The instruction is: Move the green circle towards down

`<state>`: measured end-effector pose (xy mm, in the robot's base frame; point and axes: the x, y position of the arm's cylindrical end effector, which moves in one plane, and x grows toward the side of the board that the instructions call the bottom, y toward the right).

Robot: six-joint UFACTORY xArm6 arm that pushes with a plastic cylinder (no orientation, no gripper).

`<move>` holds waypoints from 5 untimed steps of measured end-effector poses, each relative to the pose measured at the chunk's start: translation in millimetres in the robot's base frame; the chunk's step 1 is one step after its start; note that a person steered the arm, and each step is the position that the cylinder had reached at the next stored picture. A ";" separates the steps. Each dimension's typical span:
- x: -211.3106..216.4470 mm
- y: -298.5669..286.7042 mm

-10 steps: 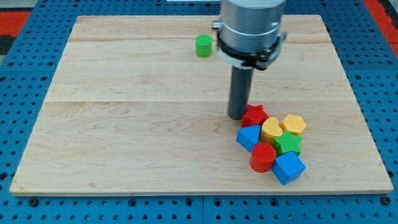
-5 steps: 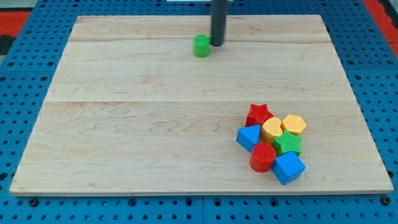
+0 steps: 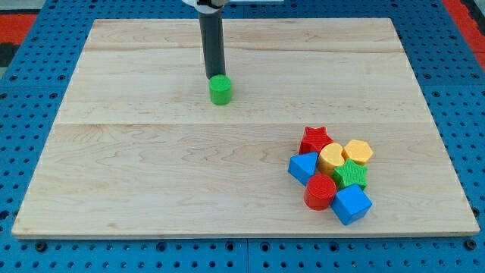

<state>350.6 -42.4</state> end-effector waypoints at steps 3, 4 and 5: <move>99.8 -16.1; 98.8 17.9; 67.3 -6.8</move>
<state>417.9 -49.3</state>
